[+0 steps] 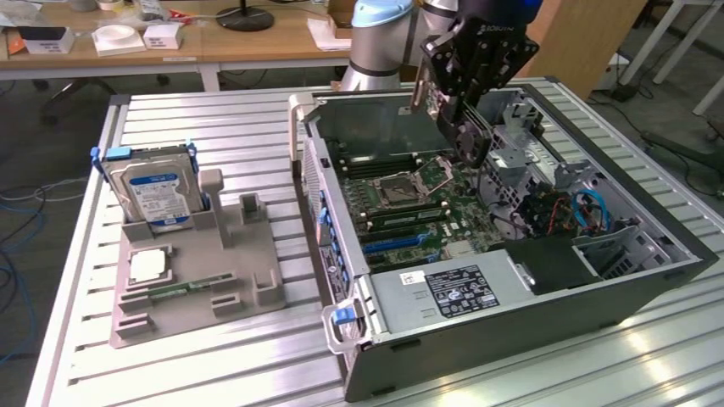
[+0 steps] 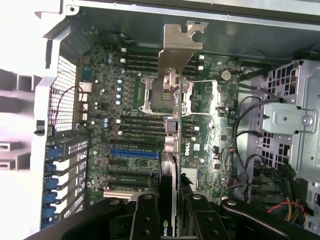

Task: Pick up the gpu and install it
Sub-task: 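Insert the gpu into the slot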

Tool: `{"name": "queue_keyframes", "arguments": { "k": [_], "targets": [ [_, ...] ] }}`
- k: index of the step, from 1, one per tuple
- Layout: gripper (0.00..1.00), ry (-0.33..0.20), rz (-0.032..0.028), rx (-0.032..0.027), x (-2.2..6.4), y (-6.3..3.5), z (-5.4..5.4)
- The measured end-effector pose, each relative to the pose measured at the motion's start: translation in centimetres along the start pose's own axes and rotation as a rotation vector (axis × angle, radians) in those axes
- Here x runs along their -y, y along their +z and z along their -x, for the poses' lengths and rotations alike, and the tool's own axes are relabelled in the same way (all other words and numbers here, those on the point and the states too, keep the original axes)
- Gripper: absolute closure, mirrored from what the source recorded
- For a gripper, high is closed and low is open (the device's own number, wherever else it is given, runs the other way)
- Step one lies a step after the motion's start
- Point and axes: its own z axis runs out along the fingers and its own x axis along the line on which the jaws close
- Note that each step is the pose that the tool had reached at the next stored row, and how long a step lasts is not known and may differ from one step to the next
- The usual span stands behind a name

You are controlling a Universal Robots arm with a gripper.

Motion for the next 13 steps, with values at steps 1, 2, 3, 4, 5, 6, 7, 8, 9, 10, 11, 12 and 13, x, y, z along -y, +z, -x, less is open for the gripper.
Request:
{"name": "queue_keyframes", "arguments": {
  "k": [1,2,3,4,5,6,7,8,9,10,11,12,13],
  "targets": [
    [0.74,-0.008,0.0002,-0.0005,0.0,0.0,0.0],
    [0.74,-0.015,0.0003,-0.0009,0.0,0.0,0.0],
    [0.74,-0.023,0.0005,-0.0013,0.0,0.0,0.0],
    [0.74,-0.03,0.0006,-0.0017,0.0,0.0,0.0],
    [0.74,-0.038,0.0007,-0.0021,0.0,0.0,0.0],
    [0.74,-0.045,0.0008,-0.0025,0.0,-0.01,0.0],
    [0.74,-0.052,0.001,-0.0029,0.0,0.0,0.0],
    [0.74,-0.059,0.0013,-0.0032,0.01,0.0,0.0],
    [0.74,-0.066,0.0013,-0.0037,0.0,-0.01,0.0],
    [0.74,-0.073,0.0015,-0.004,0.0,-0.01,0.0],
    [0.74,-0.08,0.0016,-0.0044,0.01,-0.01,0.0],
    [0.74,-0.087,0.0018,-0.0048,0.01,0.0,0.0],
    [0.74,-0.094,0.0019,-0.0052,0.01,-0.01,0.0]
  ]
}}
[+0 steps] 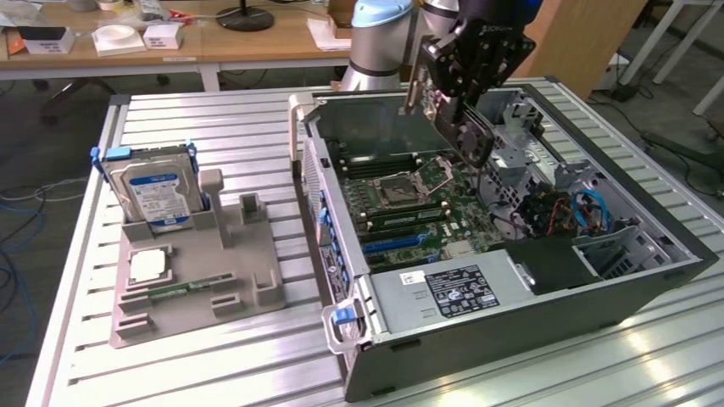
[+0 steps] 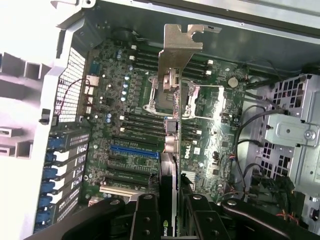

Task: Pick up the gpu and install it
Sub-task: 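Insert the gpu into the slot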

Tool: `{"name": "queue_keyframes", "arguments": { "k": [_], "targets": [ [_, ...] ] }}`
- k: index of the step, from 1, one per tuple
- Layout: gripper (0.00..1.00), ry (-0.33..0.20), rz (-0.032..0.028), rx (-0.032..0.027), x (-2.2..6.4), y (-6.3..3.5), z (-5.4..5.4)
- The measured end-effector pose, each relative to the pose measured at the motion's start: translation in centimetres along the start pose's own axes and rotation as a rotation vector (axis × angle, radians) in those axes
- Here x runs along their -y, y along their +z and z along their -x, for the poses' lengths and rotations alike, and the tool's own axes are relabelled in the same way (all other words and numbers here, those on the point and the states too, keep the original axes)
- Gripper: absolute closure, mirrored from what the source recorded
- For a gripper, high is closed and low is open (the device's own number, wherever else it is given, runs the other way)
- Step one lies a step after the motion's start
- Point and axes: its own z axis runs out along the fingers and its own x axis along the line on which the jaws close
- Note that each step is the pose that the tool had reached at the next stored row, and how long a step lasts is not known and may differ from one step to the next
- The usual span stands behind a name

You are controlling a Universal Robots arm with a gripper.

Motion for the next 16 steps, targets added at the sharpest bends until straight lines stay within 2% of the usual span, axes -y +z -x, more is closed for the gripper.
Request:
{"name": "queue_keyframes", "arguments": {
  "k": [6,16],
  "targets": [
    [0.74,-0.053,0.0011,-0.0029,0.0,0.0,0.0],
    [0.74,-0.233,0.0051,-0.0127,0.0,0.1,0.0]
  ]
}}
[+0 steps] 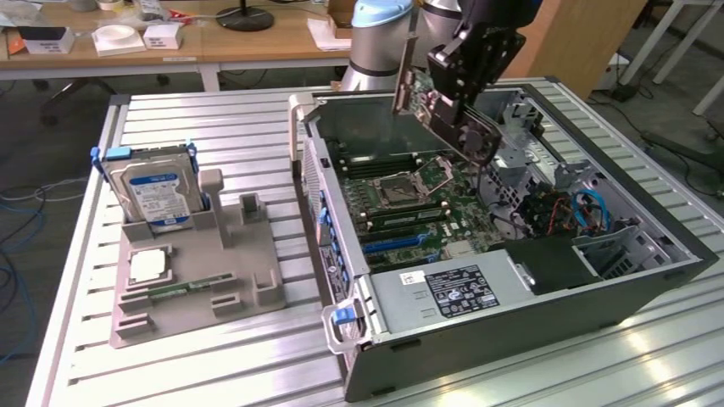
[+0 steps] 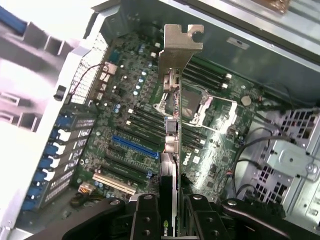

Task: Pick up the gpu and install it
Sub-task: 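Insert the gpu into the slot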

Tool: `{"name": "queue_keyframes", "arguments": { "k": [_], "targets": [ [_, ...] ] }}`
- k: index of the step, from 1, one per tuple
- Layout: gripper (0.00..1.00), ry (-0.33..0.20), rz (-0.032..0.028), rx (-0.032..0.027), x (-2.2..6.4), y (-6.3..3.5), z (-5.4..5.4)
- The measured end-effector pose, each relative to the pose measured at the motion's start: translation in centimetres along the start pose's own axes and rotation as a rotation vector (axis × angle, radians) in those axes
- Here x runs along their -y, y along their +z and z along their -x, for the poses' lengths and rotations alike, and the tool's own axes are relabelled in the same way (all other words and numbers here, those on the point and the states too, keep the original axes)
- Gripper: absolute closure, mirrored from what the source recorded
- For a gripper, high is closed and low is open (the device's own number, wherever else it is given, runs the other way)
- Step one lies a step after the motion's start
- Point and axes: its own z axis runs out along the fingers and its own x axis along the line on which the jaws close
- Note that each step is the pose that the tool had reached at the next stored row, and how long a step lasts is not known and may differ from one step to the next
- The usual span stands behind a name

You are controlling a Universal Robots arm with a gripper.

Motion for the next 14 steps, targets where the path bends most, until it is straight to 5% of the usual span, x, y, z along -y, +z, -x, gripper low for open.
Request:
{"name": "queue_keyframes", "arguments": {
  "k": [14],
  "targets": [
    [0.74,-0.254,0.0055,-0.0138,0.01,0.14,0.0]
  ]
}}
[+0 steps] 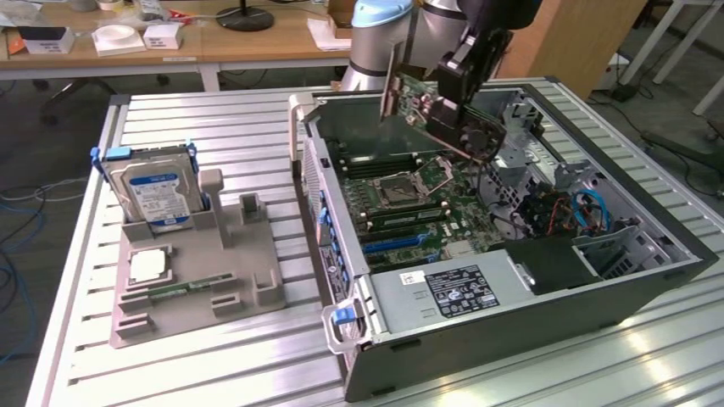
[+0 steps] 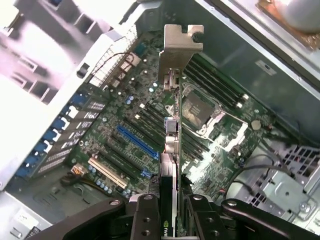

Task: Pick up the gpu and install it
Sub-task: 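Insert the gpu into the slot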

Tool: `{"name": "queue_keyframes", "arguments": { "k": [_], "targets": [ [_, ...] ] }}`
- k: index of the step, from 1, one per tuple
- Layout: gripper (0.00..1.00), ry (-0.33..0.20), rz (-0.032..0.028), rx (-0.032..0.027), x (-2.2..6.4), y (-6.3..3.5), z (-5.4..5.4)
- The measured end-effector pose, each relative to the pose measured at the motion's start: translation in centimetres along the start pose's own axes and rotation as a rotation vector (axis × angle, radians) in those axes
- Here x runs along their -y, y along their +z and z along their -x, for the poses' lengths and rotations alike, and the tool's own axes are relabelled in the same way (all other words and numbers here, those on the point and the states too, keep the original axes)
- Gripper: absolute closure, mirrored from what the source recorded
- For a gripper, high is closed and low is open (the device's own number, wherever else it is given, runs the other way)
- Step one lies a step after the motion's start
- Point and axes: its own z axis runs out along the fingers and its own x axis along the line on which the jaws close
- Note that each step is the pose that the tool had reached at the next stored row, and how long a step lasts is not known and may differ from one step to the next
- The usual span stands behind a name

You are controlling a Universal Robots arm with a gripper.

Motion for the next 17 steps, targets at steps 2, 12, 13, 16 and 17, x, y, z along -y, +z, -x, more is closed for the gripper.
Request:
{"name": "queue_keyframes", "arguments": {
  "k": [2,12,13,16,17],
  "targets": [
    [0.74,-0.037,0.0008,-0.0021,0.0,0.02,0.0],
    [0.74,-0.218,0.0047,-0.0119,0.01,0.13,0.0],
    [0.74,-0.236,0.0051,-0.013,0.01,0.14,0.0],
    [0.74,-0.292,0.0063,-0.0159,0.01,0.18,0.0],
    [0.74,-0.31,0.0066,-0.017,0.01,0.18,0.0]
  ]
}}
